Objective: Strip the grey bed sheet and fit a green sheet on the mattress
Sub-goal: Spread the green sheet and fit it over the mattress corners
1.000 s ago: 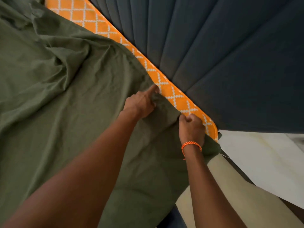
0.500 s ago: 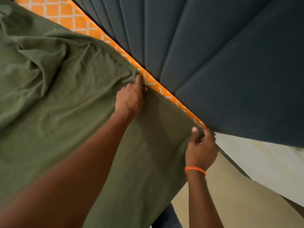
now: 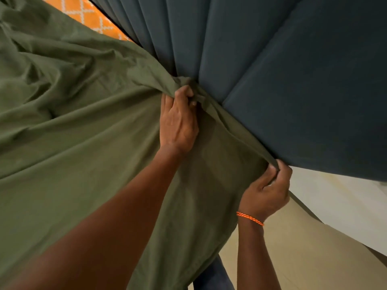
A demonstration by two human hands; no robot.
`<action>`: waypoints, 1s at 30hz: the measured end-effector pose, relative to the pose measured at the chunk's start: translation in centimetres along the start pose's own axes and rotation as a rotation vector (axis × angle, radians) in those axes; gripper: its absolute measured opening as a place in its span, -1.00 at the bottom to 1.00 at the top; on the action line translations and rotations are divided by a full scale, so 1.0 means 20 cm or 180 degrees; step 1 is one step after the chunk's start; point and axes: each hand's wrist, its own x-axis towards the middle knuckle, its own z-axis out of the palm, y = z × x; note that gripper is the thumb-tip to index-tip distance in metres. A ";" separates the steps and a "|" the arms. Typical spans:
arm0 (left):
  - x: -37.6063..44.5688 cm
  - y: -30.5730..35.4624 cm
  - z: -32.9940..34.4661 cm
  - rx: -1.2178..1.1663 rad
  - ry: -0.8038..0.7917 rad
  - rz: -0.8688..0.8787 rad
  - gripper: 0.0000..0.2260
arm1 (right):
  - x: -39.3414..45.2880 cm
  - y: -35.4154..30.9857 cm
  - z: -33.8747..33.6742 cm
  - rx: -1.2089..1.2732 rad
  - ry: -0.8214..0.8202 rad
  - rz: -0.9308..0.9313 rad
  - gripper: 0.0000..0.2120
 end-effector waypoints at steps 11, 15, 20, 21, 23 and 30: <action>-0.04 -0.23 -0.07 0.0894 -0.0592 0.0997 -0.53 | -0.07 0.13 -0.03 -0.1166 -0.1141 -0.1545 -0.61; -0.10 -0.17 -0.09 0.0691 -0.1013 0.1422 -0.82 | -0.08 0.06 0.03 -0.0815 -0.1544 -0.2560 -0.73; -0.14 -0.24 -0.03 0.1088 -0.1801 0.1449 -0.59 | 0.08 0.03 0.17 -0.1455 -0.2106 -0.2122 -0.46; -0.12 -0.24 -0.02 0.1172 -0.1833 0.1379 -0.56 | 0.10 0.02 0.19 -0.1575 -0.2069 -0.2045 -0.45; -0.07 -0.24 0.00 0.1299 -0.1905 0.1299 -0.55 | 0.10 0.01 0.22 -0.1673 -0.2089 -0.1999 -0.47; -0.08 -0.31 0.02 0.1526 -0.1916 0.1367 -0.51 | 0.03 0.04 0.28 -0.1690 -0.1511 -0.1929 -0.58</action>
